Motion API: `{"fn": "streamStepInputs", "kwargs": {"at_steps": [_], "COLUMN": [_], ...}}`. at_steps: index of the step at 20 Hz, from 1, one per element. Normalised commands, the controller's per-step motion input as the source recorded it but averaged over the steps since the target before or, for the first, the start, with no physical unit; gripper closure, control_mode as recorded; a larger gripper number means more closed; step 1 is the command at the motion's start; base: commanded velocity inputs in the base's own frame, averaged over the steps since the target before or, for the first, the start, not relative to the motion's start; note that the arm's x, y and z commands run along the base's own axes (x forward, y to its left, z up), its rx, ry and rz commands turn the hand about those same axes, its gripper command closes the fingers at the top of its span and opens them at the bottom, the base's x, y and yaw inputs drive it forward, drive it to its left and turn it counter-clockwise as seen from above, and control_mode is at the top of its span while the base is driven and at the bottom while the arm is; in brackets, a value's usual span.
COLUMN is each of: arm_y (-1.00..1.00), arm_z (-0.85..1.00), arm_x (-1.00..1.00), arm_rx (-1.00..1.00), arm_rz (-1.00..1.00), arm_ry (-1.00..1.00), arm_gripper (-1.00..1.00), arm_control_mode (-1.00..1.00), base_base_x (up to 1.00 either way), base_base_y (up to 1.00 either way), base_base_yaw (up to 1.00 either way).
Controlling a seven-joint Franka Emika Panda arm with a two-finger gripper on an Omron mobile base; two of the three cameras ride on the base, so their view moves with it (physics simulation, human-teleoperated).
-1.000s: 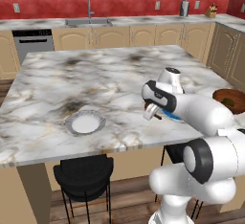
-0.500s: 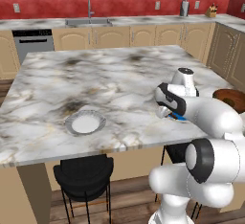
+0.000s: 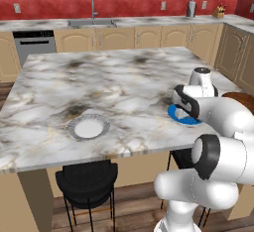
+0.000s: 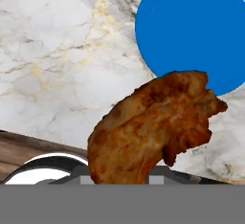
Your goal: Pick the chicken drumstick and avocado from their plates and place them in the bowl. Then put the bowl in the fridge.
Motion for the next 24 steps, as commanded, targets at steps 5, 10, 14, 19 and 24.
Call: {"fn": "streamStepInputs", "kwargs": {"at_steps": [5, 10, 14, 19, 24], "arm_y": [-0.68, -0.69, -0.72, -0.73, -0.75], "arm_z": [0.15, 0.13, 0.1, 0.11, 0.12], "arm_x": [0.0, 0.0, 0.02, 0.04, 0.02], "arm_rx": [-0.02, -0.03, -0.02, 0.0, 0.0], "arm_rz": [-0.23, -0.17, -0.15, -0.14, -0.08], "arm_ry": [0.03, 0.0, 0.0, 0.0, -0.01], "arm_gripper": [1.0, 1.0, 1.0, 1.0, 1.0], "arm_control_mode": [-1.0, -1.0, -1.0, -1.0, -1.0], "base_base_x": [0.0, 0.0, 0.0, 0.0, 0.0], "base_base_y": [0.0, 0.0, 0.0, 0.0, 0.0], "base_base_yaw": [0.0, 0.0, 0.0, 0.0, 0.0]}}
